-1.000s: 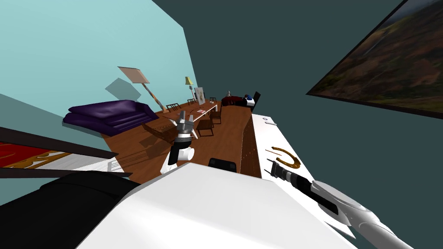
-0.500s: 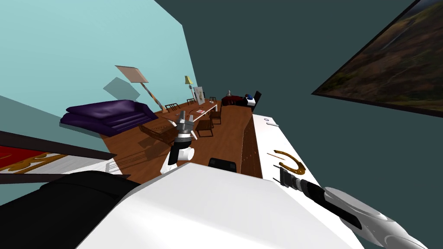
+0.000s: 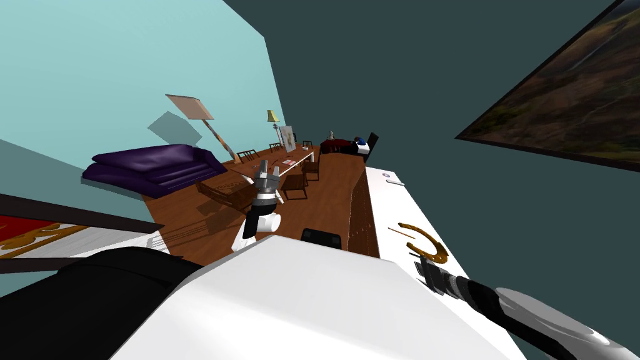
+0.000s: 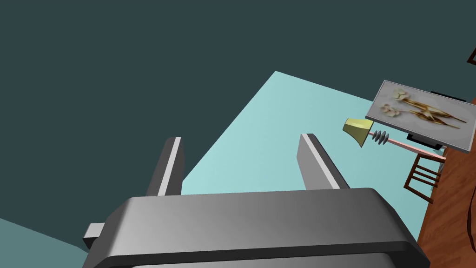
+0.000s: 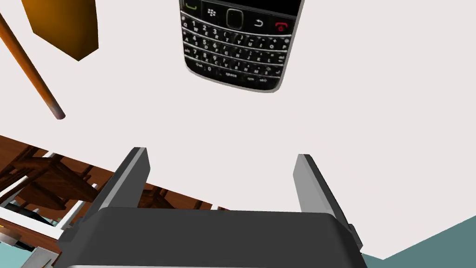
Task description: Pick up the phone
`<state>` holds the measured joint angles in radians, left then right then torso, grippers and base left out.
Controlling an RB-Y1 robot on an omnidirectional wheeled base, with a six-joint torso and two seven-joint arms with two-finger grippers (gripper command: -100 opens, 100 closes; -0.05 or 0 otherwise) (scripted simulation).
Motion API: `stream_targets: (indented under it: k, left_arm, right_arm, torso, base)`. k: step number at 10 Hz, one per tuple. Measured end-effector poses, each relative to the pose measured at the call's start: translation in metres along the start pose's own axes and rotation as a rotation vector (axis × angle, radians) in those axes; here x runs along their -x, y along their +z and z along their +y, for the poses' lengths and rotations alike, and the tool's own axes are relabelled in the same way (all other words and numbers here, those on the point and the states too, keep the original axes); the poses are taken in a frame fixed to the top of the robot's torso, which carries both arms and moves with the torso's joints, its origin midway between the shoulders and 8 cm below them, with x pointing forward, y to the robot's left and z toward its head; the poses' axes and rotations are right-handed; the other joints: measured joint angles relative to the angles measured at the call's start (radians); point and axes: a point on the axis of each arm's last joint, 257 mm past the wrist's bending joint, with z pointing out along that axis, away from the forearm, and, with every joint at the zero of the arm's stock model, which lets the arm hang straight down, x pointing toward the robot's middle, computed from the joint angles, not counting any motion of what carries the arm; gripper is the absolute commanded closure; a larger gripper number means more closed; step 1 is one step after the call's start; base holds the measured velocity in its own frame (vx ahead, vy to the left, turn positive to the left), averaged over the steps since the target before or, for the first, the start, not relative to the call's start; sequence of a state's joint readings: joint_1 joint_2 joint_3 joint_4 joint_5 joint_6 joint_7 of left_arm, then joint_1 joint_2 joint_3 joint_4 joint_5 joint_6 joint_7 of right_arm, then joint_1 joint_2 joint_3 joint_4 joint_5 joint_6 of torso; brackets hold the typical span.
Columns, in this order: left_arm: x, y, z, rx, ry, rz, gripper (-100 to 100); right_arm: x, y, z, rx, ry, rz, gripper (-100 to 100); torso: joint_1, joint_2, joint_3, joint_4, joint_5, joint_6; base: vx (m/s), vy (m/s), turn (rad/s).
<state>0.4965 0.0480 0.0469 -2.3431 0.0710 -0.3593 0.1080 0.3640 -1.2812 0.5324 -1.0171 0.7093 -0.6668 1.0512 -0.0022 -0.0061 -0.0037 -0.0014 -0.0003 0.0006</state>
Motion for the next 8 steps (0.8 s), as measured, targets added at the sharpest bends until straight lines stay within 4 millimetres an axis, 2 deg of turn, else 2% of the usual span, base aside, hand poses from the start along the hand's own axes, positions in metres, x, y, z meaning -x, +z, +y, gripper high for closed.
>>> stream_targets:
  k: [3, 5, 7, 8]
  left_arm:
    - [0.0, 0.0, 0.0, 0.0, 0.0, 0.0, 0]
    - [0.0, 0.0, 0.0, 0.0, 0.0, 0.0, 0]
    - [0.0, 0.0, 0.0, 0.0, 0.0, 0.0, 0]
    - [0.0, 0.0, 0.0, 0.0, 0.0, 0.0, 0]
  right_arm:
    - [-0.037, -0.015, 0.033, 0.08, -0.039, 0.084, -100]
    - [-0.058, -0.025, 0.064, 0.146, -0.064, 0.132, -100]
    - [-0.068, -0.033, 0.087, 0.197, -0.077, 0.164, -100]
    - [-0.072, -0.034, 0.092, 0.207, -0.08, 0.171, -100]
  torso:
    - [-0.001, 0.002, 0.001, 0.0, 0.0, 0.0]
    - [-0.001, 0.002, 0.001, 0.0, 0.0, 0.0]
    - [-0.002, 0.001, 0.0, 0.0, -0.001, 0.0]
    - [-0.001, 0.003, 0.001, 0.001, 0.0, 0.0]
  base:
    - [0.094, -0.046, 0.015]
    - [0.116, -0.054, 0.014]
    - [0.09, -0.055, 0.015]
    - [0.02, -0.011, 0.002]
